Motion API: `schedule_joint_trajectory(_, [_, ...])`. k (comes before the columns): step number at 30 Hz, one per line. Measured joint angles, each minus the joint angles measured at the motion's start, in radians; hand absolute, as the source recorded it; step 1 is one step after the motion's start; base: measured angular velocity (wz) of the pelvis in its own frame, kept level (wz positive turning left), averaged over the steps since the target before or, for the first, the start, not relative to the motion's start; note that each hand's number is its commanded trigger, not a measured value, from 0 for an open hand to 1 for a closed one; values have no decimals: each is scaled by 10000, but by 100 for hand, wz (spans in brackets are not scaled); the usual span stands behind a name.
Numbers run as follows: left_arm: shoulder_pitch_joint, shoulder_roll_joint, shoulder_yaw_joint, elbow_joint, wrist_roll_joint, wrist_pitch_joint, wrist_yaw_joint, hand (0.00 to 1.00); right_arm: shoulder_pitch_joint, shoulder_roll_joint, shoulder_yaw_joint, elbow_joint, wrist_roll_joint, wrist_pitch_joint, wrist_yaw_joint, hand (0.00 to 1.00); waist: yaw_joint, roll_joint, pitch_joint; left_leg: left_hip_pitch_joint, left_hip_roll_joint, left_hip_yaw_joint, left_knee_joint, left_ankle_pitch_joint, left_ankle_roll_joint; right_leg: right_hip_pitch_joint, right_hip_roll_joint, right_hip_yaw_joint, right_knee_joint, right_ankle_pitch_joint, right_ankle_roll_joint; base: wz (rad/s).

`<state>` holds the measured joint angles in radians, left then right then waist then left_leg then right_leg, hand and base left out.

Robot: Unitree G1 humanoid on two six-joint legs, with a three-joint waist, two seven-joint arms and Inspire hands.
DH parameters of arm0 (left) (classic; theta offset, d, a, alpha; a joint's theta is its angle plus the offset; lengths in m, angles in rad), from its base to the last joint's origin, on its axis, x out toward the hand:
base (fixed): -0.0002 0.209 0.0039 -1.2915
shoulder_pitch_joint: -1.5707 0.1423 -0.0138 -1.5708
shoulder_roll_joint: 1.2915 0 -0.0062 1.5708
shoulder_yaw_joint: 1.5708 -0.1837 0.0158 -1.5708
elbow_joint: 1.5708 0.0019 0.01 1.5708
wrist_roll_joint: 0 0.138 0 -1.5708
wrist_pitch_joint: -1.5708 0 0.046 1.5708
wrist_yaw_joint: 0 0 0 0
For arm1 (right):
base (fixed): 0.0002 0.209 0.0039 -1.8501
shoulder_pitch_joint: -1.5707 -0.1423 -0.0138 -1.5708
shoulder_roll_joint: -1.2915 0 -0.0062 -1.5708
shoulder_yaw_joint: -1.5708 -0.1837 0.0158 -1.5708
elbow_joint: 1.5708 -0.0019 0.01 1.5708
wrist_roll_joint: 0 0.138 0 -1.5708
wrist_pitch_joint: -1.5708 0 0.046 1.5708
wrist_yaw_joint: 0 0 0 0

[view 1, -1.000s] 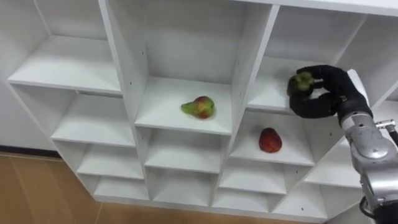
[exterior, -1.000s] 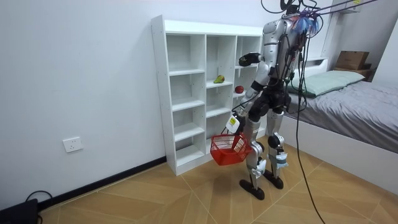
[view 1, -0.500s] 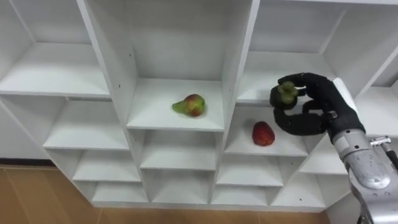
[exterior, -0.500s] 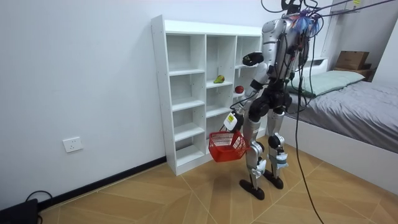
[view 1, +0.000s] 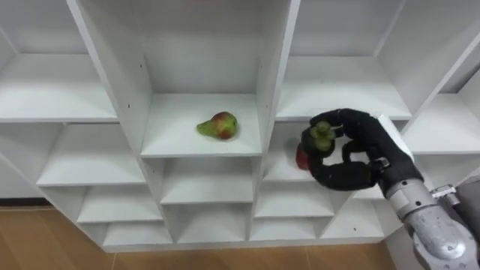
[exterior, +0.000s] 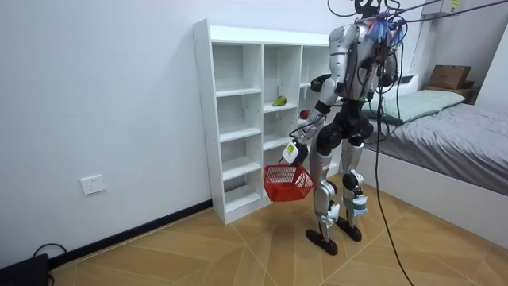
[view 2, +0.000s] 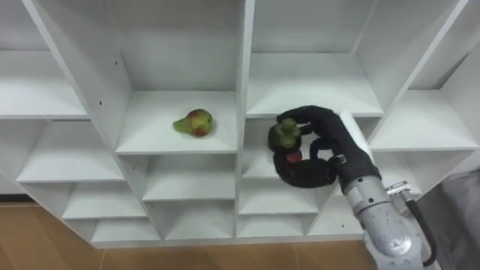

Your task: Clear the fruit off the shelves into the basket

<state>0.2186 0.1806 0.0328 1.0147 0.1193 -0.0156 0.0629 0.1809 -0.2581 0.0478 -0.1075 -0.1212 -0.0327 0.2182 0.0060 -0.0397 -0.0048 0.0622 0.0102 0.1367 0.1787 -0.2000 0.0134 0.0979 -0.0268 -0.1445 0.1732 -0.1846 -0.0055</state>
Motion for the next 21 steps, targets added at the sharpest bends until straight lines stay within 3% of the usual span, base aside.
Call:
schedule_joint_trajectory(6, [-409,-54,-633,-7,-221,-269,39,100,-40,102,469,320,402,-9,149,100,121,-28,-12,-83,-12,10,-1,7,7,-132,-8,20,13,15,12,-1])
schedule_joint_trajectory(14, [-1016,-114,-1360,-235,-492,-354,-207,100,-149,251,1368,749,369,-29,180,100,299,-112,70,-532,-37,-130,180,21,27,-482,-53,-234,16,21,10,6])
schedule_joint_trajectory(15, [-1051,-112,-1361,-231,-491,-354,-281,100,-369,252,1425,1189,368,-106,150,100,285,-127,108,-559,-41,-144,185,21,27,-496,-56,-248,15,21,10,5])
schedule_joint_trajectory(21, [-1364,-125,-1593,-330,-488,-356,-542,100,-889,260,1674,2848,296,-118,4,100,269,-220,103,-983,-48,-288,320,29,37,-870,-80,-369,134,21,10,6])
